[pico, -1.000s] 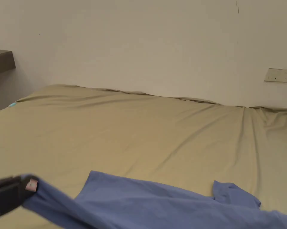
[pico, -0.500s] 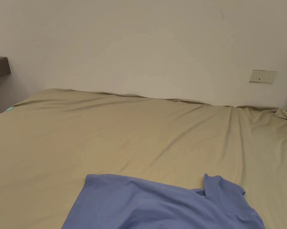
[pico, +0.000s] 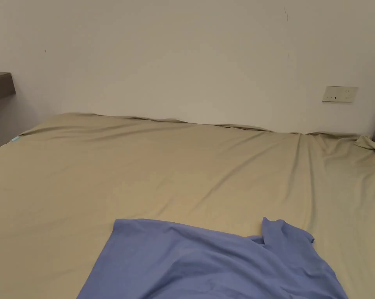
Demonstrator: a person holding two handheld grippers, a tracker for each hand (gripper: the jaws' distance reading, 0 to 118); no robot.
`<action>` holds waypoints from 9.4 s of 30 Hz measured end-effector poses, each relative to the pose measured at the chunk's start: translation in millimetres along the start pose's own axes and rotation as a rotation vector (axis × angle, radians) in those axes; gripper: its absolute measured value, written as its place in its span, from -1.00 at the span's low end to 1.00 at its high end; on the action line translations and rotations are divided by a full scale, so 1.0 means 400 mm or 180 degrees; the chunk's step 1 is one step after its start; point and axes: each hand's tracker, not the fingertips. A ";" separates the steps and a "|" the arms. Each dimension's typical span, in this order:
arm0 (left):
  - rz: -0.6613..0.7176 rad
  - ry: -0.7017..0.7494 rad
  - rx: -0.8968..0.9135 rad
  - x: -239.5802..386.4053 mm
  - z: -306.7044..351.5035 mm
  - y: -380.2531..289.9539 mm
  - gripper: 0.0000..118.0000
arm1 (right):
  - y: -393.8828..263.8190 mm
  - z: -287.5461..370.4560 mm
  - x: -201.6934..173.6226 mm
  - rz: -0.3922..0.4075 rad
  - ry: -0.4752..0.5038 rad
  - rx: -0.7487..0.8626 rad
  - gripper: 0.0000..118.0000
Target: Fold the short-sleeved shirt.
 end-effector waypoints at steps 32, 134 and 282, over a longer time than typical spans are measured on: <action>0.0041 0.0465 0.0165 -0.127 -0.077 0.233 -1.00 | 0.040 -0.101 0.001 0.0290 -0.0158 -0.0199 -0.94; -0.0458 0.0288 0.1558 0.045 -0.323 1.422 -0.90 | 1.474 -0.245 -0.195 0.0746 0.0163 0.1970 -0.95; 0.0347 0.0950 -0.0264 -0.185 0.022 -0.073 -1.00 | -0.057 -0.005 -0.058 0.0289 -0.0285 -0.0300 -0.90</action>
